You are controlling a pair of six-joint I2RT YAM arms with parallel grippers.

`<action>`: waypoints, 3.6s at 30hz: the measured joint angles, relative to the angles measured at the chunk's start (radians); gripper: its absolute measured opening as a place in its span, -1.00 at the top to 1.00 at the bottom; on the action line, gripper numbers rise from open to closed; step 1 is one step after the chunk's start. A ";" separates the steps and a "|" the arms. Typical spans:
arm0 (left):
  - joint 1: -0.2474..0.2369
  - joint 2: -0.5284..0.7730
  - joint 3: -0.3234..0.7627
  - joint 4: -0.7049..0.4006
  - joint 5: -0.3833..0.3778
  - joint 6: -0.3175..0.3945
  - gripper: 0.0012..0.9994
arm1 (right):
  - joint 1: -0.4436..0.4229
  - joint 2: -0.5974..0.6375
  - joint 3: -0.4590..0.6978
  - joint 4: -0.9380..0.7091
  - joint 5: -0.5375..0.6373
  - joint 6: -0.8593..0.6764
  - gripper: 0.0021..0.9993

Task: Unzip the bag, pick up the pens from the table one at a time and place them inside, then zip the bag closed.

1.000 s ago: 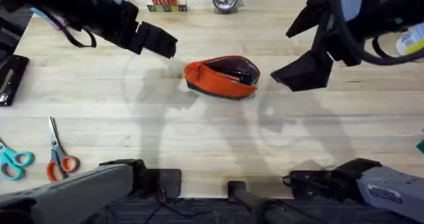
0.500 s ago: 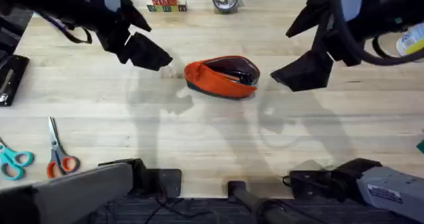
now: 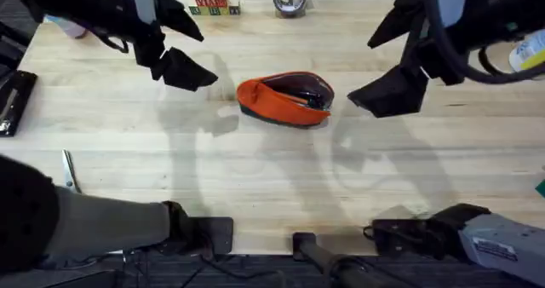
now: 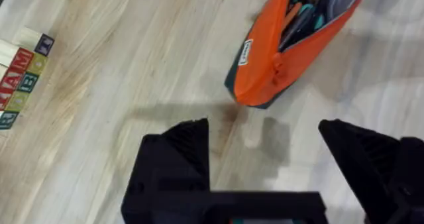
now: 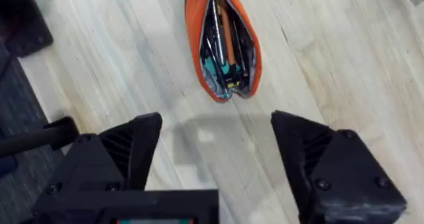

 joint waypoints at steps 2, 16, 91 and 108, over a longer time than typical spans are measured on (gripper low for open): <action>0.001 0.014 0.000 0.018 0.001 0.004 -0.99 | 0.000 0.000 0.000 0.000 0.000 0.000 -1.00; 0.005 0.140 0.000 0.064 0.113 0.179 -0.98 | 0.000 0.000 0.000 0.000 0.000 0.000 -1.00; 0.069 0.526 0.000 -0.068 0.375 0.725 -0.99 | 0.000 0.000 0.000 0.000 0.000 0.000 -1.00; 0.069 0.526 0.000 -0.059 0.367 0.725 -0.99 | 0.000 0.000 0.000 0.005 0.000 0.000 -1.00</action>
